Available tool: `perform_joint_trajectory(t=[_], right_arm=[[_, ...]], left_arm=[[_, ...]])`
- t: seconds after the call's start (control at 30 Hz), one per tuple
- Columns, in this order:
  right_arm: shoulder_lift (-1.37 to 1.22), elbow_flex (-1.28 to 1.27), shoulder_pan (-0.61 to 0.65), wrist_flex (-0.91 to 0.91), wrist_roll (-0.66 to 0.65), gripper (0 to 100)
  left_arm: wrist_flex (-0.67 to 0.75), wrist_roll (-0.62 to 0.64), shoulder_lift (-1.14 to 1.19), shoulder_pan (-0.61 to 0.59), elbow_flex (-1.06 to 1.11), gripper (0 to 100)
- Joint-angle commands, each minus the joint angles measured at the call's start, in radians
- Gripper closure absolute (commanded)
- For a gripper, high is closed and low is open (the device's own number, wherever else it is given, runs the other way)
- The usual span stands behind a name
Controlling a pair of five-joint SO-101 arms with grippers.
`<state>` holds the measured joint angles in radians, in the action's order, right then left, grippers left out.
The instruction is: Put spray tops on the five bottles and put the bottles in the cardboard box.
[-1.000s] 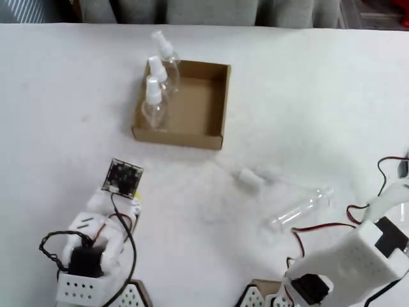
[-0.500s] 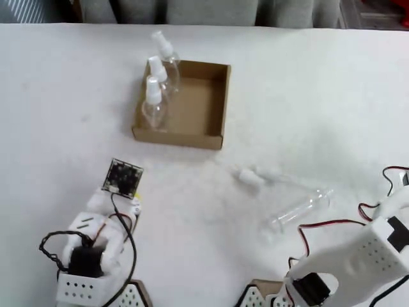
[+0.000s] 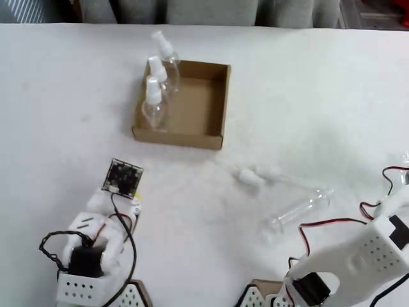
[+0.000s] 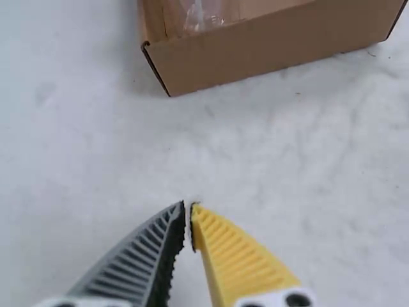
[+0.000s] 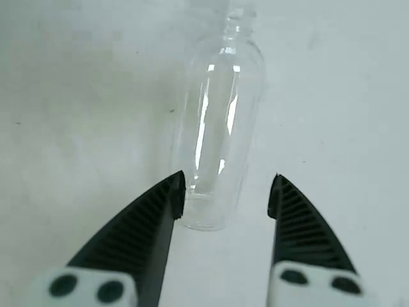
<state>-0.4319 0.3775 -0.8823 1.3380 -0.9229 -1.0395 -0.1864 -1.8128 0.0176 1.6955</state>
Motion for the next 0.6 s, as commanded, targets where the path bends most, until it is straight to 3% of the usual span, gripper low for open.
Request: perform_joint_trajectory(t=[0.0,0.3,0.57], right_arm=[[0.081,0.028,0.016,-0.013,0.075,81.9],[0.004,0.028,0.07,-0.148,0.074,85.1],[-0.054,0.028,0.081,-0.183,0.08,79.9]], left_arm=[[-0.011,-0.008,-0.021,-0.005,-0.003,98],[-0.031,-0.008,-0.021,-0.005,-0.003,98],[-0.031,-0.008,-0.021,-0.005,-0.003,97]])
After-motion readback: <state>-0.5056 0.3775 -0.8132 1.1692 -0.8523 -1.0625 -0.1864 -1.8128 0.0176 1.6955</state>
